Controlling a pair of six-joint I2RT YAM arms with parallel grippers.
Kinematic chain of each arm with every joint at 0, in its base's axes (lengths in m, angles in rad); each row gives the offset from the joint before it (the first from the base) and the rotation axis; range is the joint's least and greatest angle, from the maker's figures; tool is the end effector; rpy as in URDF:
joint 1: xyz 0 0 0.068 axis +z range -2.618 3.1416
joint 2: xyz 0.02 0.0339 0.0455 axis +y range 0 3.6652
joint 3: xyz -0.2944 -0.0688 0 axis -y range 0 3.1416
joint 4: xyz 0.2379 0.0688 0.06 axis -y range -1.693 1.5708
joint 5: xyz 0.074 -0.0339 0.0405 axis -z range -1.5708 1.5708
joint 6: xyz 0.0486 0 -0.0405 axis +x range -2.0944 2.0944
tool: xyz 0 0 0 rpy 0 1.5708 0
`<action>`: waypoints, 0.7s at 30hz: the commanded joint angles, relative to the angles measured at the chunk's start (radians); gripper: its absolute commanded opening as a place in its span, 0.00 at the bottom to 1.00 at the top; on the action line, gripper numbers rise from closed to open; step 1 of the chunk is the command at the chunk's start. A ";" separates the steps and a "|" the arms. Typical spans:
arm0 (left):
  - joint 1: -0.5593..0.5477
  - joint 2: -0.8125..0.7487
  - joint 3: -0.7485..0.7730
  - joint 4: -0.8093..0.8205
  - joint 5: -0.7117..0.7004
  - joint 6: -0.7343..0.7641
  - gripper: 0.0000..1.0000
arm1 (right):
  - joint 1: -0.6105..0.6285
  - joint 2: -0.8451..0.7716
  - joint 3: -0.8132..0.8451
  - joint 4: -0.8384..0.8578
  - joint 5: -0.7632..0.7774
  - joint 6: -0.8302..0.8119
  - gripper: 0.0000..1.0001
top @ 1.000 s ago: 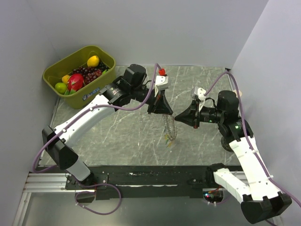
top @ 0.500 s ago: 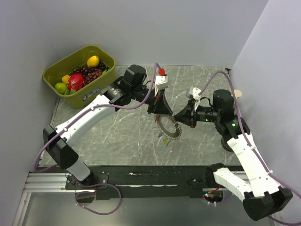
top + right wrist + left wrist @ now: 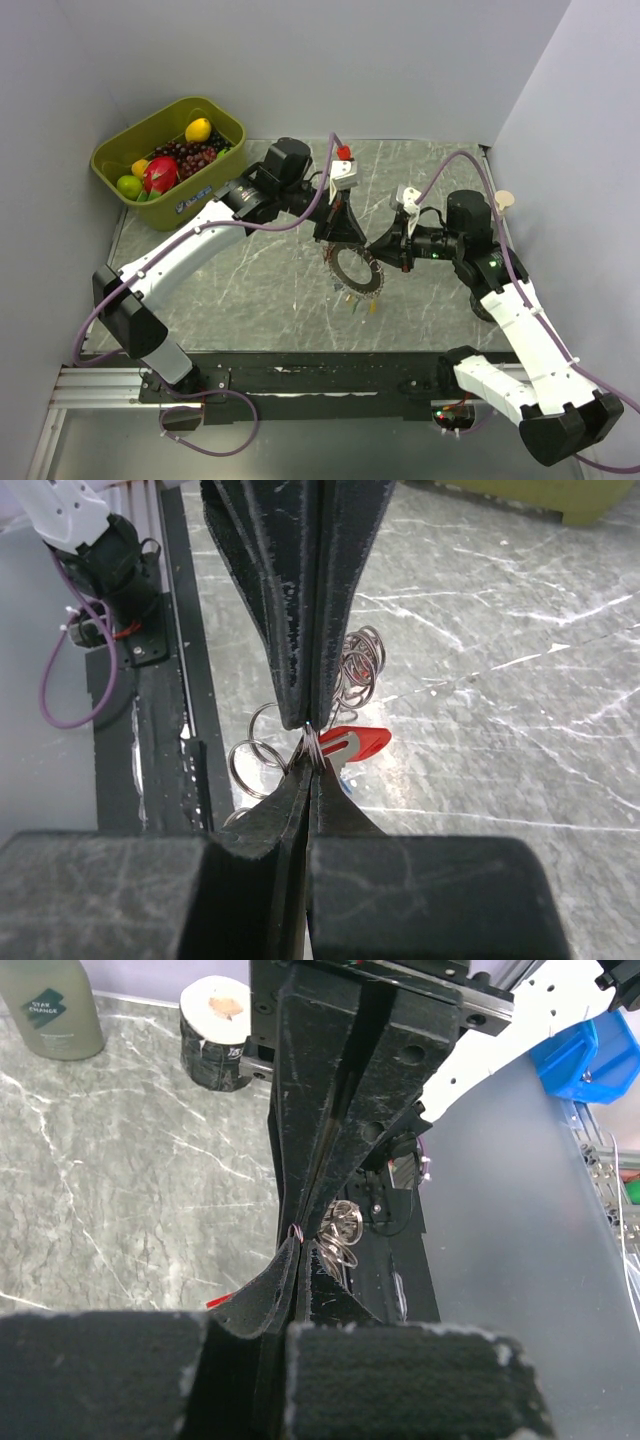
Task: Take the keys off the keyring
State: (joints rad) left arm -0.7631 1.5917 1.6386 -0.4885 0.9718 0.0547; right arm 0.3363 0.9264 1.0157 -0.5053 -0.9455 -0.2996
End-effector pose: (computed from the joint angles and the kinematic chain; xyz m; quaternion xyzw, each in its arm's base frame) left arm 0.2271 -0.2727 0.4356 0.5263 0.5861 -0.5341 0.3069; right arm 0.1460 0.0928 0.3884 -0.4693 0.6309 0.3904 0.4789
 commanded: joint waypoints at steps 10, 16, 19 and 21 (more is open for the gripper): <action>0.047 -0.064 0.032 0.110 0.091 -0.039 0.01 | 0.018 -0.006 0.003 -0.082 0.063 -0.067 0.00; 0.062 -0.085 0.007 0.114 0.125 -0.033 0.01 | 0.013 -0.023 -0.006 -0.053 0.106 -0.047 0.00; 0.067 -0.088 0.000 0.113 0.142 -0.030 0.01 | 0.010 -0.029 -0.006 -0.050 0.097 -0.044 0.00; 0.067 -0.085 0.001 0.113 0.148 -0.030 0.01 | 0.010 -0.031 0.000 -0.053 0.080 -0.046 0.00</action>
State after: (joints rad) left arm -0.7113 1.5921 1.6207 -0.4732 1.0275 0.0364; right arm 0.3447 0.9077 1.0153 -0.5087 -0.8837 -0.3496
